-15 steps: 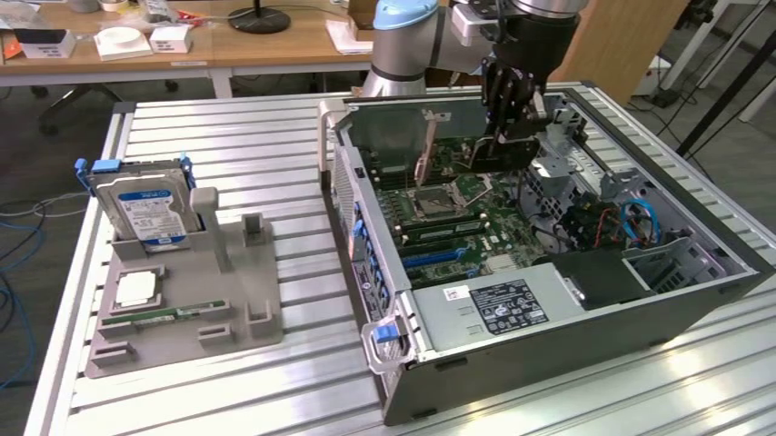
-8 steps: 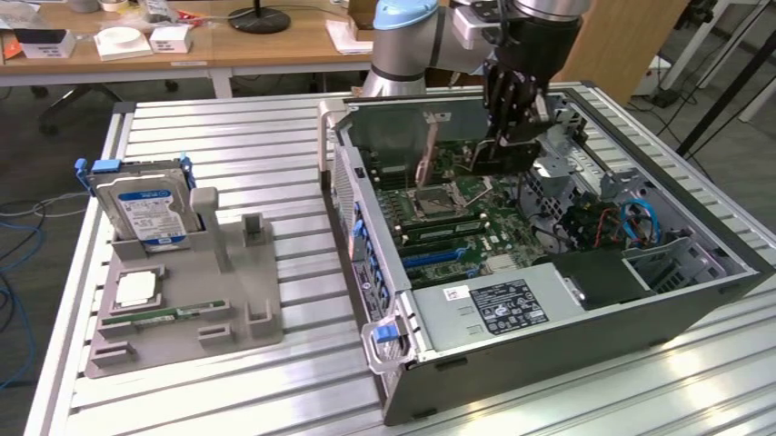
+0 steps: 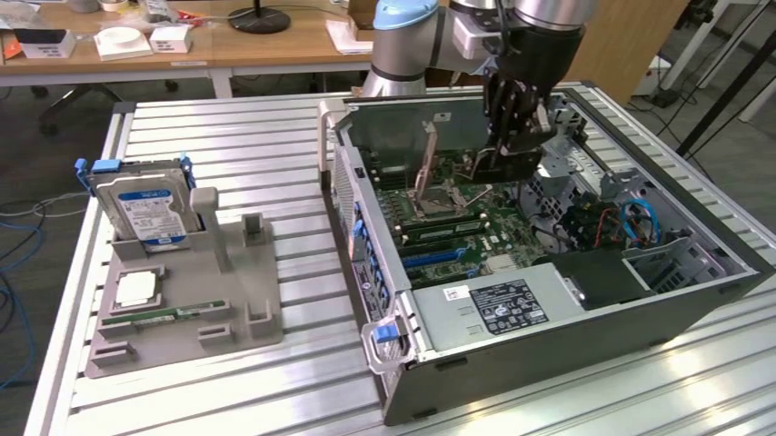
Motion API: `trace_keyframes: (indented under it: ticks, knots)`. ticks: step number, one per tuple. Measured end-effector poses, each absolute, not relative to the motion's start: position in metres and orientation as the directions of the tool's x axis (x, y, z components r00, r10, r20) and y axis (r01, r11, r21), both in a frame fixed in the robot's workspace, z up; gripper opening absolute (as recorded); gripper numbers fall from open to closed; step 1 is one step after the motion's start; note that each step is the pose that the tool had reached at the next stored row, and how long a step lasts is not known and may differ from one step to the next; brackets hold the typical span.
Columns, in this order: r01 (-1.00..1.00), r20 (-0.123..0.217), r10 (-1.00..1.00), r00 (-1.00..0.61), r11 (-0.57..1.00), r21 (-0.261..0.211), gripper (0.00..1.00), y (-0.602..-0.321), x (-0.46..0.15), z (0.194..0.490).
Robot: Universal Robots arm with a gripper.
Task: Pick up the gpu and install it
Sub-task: 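Insert the gpu into the slot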
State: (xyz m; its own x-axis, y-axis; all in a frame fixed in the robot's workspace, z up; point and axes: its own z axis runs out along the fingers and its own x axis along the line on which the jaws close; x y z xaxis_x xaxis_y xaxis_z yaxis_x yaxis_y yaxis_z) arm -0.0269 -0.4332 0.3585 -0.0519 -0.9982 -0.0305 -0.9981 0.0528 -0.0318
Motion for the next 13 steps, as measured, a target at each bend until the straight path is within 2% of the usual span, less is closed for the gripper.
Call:
trace_keyframes:
  ticks: [13]
  knots:
    - [-0.998,-0.031,-0.998,-0.052,0.053,-0.033,0.26,-0.444,-0.038,0.344]
